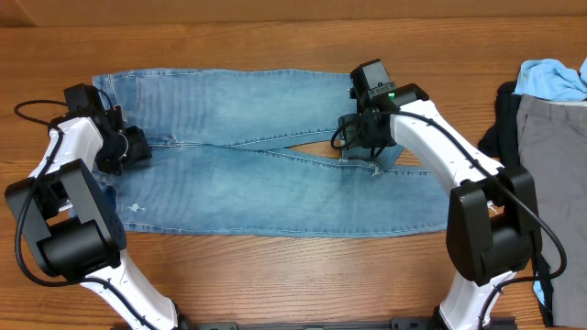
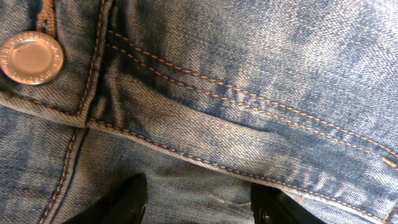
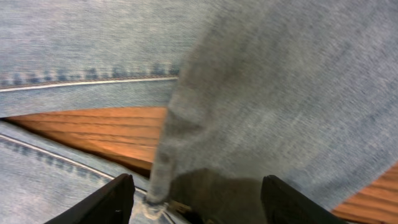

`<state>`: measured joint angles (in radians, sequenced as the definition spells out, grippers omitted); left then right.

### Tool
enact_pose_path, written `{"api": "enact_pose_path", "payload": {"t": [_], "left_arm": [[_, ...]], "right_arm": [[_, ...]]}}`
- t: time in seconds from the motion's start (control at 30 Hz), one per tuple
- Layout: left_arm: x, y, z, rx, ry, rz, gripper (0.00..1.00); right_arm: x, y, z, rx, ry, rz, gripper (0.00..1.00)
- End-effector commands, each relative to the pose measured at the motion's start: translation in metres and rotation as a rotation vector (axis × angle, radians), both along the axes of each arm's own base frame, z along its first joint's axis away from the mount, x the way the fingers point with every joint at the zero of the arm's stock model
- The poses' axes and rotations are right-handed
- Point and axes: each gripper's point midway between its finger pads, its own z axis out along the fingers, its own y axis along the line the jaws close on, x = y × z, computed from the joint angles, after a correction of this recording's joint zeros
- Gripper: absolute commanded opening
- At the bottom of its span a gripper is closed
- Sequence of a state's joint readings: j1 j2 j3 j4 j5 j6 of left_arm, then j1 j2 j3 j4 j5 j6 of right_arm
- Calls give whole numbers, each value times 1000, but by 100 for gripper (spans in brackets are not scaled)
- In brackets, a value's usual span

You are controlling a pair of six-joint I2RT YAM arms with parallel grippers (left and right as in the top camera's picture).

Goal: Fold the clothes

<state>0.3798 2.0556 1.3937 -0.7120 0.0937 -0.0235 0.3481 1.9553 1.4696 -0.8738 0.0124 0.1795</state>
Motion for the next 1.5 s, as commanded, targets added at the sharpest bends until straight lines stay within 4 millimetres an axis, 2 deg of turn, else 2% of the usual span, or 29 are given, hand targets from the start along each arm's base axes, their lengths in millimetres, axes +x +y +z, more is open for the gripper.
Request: {"api": "enact_pose_path", "payload": {"t": [0.0, 0.2, 0.33, 0.37, 0.47, 0.5, 0.57, 0.63, 0.7, 0.77, 0.83, 0.9, 1.03, 1.1, 1.13, 1.33, 1.37, 1.4, 1.43, 1.47], "left_arm": [[-13, 10, -13, 30, 47, 33, 59], [-14, 9, -13, 30, 50, 33, 59], [-14, 9, -13, 30, 50, 33, 59], [-14, 9, -13, 30, 49, 33, 60], [-14, 9, -13, 30, 48, 33, 63], [-14, 9, -13, 30, 49, 33, 63], [-14, 10, -13, 30, 49, 33, 63], [-14, 10, -13, 31, 49, 33, 63], [-14, 9, -13, 30, 50, 33, 63], [-14, 9, -13, 28, 51, 39, 64], [-15, 9, -13, 26, 52, 47, 64], [-15, 9, -13, 26, 52, 47, 64], [-14, 10, -13, 28, 49, 47, 64], [-13, 10, -13, 31, 45, 47, 63], [-13, 10, -13, 32, 44, 47, 63], [-12, 11, -13, 34, 41, 48, 63], [-12, 11, -13, 34, 41, 48, 64], [-12, 11, -13, 34, 41, 47, 64], [-12, 11, -13, 34, 41, 47, 64], [-12, 11, -13, 34, 42, 47, 64]], "right_arm": [[-3, 9, -15, -19, 18, 20, 69], [-11, 15, -47, -47, 85, 41, 62], [-8, 6, -52, -101, 76, 2, 56], [-7, 4, -52, -110, 72, 0, 50], [-7, 3, -52, -116, 70, -2, 12], [-6, 3, -51, -113, 67, -9, 4], [-3, 5, -45, -105, 61, -32, 4], [5, 8, -30, -90, 40, -54, 4], [16, 11, -10, -78, -1, -59, 4], [29, 3, 13, -86, -55, -98, 4], [42, -14, 37, -110, -105, -150, 4], [50, -34, 49, -116, -122, -196, 4], [55, -74, 49, -117, -99, -282, 4], [57, -104, 48, -125, -89, -336, 4], [59, -113, 49, -128, -90, -343, 4], [75, -176, 54, -140, -149, -423, 4], [80, -186, 57, -136, -174, -445, 6], [85, -194, 59, -132, -198, -464, 18], [90, -202, 62, -129, -222, -480, 24], [95, -209, 65, -126, -248, -496, 25]]}}
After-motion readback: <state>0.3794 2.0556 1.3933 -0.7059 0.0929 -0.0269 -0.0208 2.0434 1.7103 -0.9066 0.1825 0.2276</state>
